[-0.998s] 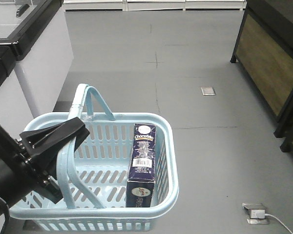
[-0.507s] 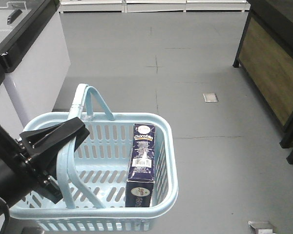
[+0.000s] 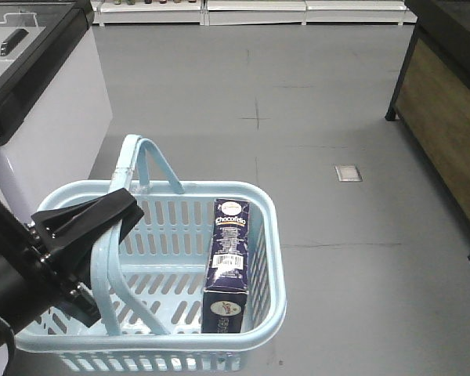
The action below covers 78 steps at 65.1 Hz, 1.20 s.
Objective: Left arm holds basket, right arm returns cookies
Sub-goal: 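Drive forward toward the drink shelves holding the basket in the left gripper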
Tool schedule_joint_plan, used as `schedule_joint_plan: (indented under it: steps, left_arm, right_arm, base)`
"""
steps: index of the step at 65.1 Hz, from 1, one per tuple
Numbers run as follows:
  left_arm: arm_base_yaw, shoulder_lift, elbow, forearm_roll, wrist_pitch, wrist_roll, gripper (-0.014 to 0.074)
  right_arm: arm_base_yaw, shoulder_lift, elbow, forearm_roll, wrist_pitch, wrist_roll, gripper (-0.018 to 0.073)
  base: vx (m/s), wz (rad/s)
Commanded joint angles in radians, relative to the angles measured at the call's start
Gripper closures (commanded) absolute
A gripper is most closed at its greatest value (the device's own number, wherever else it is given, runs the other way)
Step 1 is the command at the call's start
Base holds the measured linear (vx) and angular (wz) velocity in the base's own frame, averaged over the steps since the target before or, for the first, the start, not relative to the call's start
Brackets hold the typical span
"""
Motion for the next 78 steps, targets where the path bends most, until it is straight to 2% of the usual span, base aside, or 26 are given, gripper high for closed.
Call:
schedule_joint_plan:
  steps: [1, 78]
  left_arm:
    - [-0.007, -0.022, -0.031, -0.042, -0.121, -0.005, 0.0599]
    - [-0.007, -0.022, -0.031, -0.043, -0.121, -0.005, 0.0599]
  right_arm:
    - [-0.004, -0.009, 0.017, -0.006, -0.073, -0.008, 0.0569]
    - [-0.004, -0.009, 0.017, -0.006, -0.073, -0.008, 0.0569]
  base:
    - [0.33, 0.03]
    - [0.43, 0.00]
